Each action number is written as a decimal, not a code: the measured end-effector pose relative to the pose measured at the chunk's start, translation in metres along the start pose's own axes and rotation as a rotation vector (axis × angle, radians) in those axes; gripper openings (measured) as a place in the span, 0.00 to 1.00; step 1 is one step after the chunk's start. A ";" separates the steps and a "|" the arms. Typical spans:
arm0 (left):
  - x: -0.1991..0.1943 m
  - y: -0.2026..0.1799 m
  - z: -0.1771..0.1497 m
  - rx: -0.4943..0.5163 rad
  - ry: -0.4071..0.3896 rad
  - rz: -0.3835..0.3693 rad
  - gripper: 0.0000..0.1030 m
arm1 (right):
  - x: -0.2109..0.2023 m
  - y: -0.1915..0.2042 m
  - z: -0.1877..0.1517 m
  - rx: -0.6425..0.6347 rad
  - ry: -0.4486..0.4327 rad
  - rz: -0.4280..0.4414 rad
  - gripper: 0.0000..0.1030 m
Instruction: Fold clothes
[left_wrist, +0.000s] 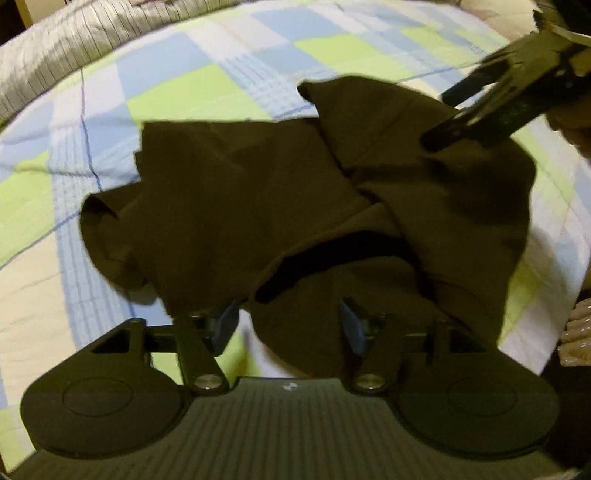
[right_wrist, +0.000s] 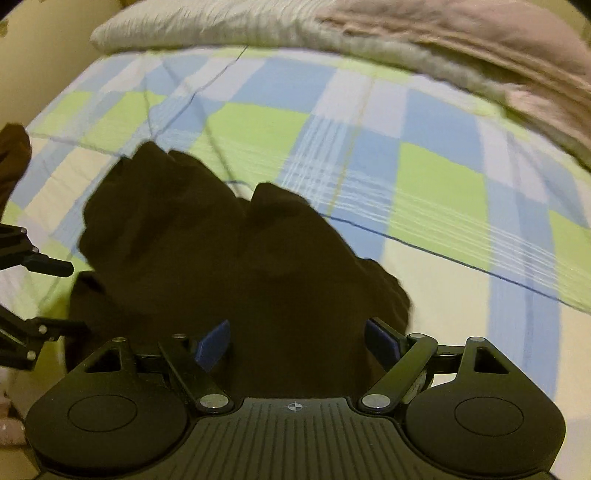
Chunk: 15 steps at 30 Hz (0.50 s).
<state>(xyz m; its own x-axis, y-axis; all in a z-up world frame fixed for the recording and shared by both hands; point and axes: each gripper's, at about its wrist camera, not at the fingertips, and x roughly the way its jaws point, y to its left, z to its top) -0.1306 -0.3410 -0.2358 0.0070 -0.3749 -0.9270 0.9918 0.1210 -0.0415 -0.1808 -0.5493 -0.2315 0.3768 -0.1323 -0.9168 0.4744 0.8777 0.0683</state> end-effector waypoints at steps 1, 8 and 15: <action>0.003 -0.004 0.001 -0.012 0.018 -0.009 0.15 | 0.014 -0.004 0.001 -0.014 0.027 0.040 0.62; -0.048 -0.085 0.016 0.056 0.014 -0.164 0.06 | -0.061 -0.086 -0.028 -0.021 -0.025 0.122 0.09; -0.061 -0.146 0.028 0.106 0.066 -0.302 0.31 | -0.148 -0.214 -0.151 0.293 0.079 -0.128 0.07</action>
<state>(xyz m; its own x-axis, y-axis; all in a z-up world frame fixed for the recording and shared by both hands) -0.2722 -0.3613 -0.1627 -0.2941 -0.3185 -0.9011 0.9557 -0.0841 -0.2822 -0.4584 -0.6478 -0.1702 0.2421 -0.1871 -0.9520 0.7273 0.6844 0.0504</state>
